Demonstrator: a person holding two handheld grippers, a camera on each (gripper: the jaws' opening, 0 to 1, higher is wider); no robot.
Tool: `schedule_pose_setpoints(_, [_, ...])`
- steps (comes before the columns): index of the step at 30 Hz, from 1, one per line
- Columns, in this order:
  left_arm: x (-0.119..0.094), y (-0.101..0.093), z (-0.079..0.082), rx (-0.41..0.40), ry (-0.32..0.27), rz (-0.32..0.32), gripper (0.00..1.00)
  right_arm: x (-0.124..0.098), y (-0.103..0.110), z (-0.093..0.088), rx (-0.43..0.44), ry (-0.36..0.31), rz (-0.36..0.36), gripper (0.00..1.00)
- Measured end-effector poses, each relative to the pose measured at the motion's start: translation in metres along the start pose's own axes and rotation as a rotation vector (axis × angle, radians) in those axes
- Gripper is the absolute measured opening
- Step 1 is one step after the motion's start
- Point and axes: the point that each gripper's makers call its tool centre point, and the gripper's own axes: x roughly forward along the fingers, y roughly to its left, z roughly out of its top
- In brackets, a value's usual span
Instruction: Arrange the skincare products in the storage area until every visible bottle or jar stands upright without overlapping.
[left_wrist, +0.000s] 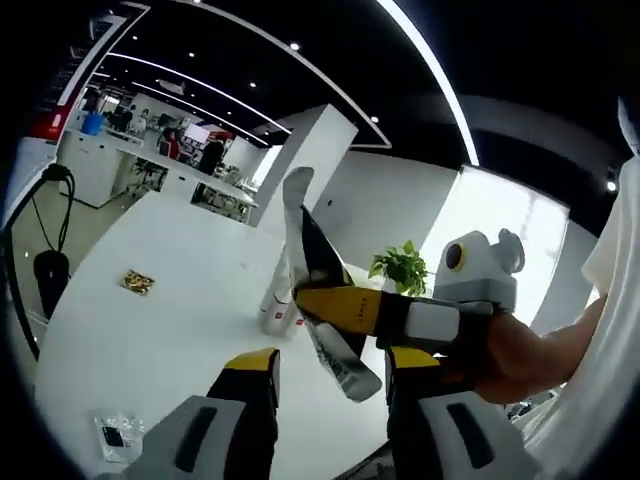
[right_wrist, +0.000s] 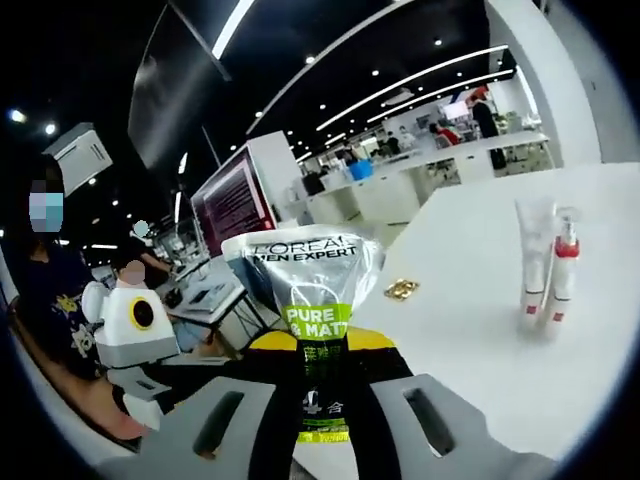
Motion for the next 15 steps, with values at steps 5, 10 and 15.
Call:
schedule_pose_setpoints(5, [0.001,0.002,-0.014,0.044,0.074,0.019,0.27,0.008,0.021,-0.007,-0.188,0.012,-0.015,0.12])
schedule_pose_setpoints(10, [-0.005,0.006,-0.009,0.084,0.059,0.027,0.20,0.008,0.029,-0.009,-0.210,0.013,-0.011,0.13])
schedule_pose_setpoints(15, [-0.008,0.011,-0.006,0.056,0.041,0.018,0.16,0.006,0.027,-0.006,-0.201,0.006,-0.011,0.18])
